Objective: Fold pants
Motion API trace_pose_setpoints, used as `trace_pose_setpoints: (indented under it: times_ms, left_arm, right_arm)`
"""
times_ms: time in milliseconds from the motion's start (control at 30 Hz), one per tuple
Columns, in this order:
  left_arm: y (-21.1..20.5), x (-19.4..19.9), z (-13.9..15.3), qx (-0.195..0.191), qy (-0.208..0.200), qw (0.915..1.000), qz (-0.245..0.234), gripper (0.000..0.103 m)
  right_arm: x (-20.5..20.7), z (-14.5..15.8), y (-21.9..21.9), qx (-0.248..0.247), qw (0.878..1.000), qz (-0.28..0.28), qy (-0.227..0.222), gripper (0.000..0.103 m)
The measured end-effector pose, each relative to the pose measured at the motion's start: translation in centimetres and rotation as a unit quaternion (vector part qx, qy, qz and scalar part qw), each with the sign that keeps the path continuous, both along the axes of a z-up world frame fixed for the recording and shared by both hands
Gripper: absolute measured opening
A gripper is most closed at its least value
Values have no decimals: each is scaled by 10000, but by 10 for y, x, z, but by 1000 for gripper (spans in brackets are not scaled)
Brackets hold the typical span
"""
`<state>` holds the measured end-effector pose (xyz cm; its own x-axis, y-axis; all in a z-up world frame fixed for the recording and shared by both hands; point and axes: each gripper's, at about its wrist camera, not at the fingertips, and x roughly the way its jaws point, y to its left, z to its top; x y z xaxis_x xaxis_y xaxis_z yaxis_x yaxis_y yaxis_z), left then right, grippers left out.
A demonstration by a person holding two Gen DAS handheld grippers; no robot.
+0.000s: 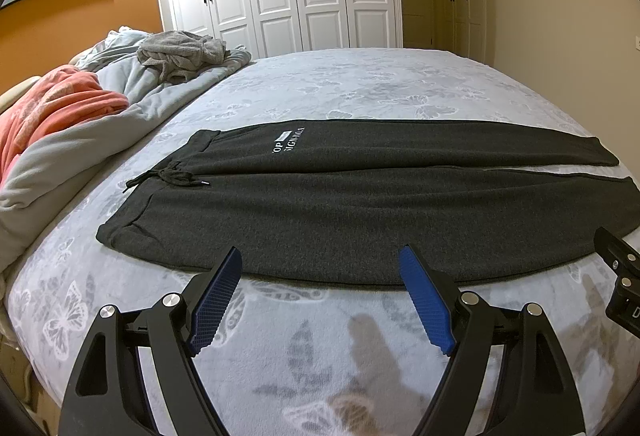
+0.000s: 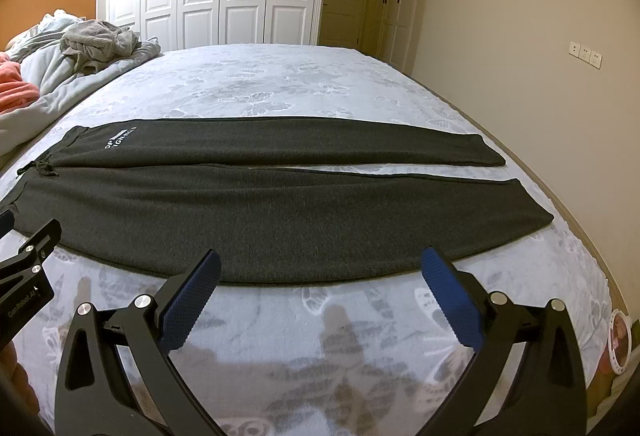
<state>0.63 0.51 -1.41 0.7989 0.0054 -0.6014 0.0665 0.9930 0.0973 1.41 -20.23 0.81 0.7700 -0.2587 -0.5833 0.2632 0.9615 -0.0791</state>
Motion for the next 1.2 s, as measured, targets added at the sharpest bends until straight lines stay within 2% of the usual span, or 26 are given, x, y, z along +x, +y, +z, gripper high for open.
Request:
trace_pose_setpoints:
  times_ms: [367, 467, 500, 600, 700, 800, 833, 933, 967, 1100, 1167, 1200]
  left_arm:
    - [0, 0, 0, -59, 64, 10000, -38, 78]
    - [8, 5, 1, -411, 379, 9983, -182, 82]
    - [16, 10, 5, -644, 546, 9962, -221, 82]
    - [36, 30, 22, -1069, 737, 9911, -280, 82]
    - [67, 68, 43, -1104, 707, 9914, -11, 83]
    - [113, 136, 53, -1131, 899, 9887, 403, 83]
    - [126, 157, 53, -1138, 970, 9872, 548, 83]
    - [172, 228, 43, -1216, 1196, 9794, 1080, 83]
    - [187, 257, 37, -1154, 1234, 9780, 1224, 83]
    - [220, 334, 12, -795, 1282, 9694, 1939, 83]
    - [225, 360, -2, -777, 1404, 9677, 1945, 83]
    - [225, 378, -13, -743, 1590, 9662, 1891, 83]
  right_arm:
    - [1, 0, 0, 6, 10000, 10, 14, 98]
    - [2, -1, -3, 59, 9999, 64, 98, 98]
    - [4, 0, -7, 122, 9998, 116, 141, 98]
    - [16, 10, -29, 452, 9976, 331, 408, 98]
    - [39, 28, -69, 843, 9932, 510, 616, 98]
    - [63, 39, -120, 945, 9926, 341, 683, 98]
    - [78, 41, -153, 1049, 9919, 179, 687, 98]
    - [112, 36, -229, 1164, 9903, -379, 655, 98]
    - [123, 33, -251, 1219, 9889, -528, 665, 98]
    - [177, 9, -337, 1551, 9796, -973, 825, 98]
    - [197, -1, -362, 1495, 9772, -1188, 926, 98]
    - [209, -7, -374, 1425, 9772, -1279, 916, 98]
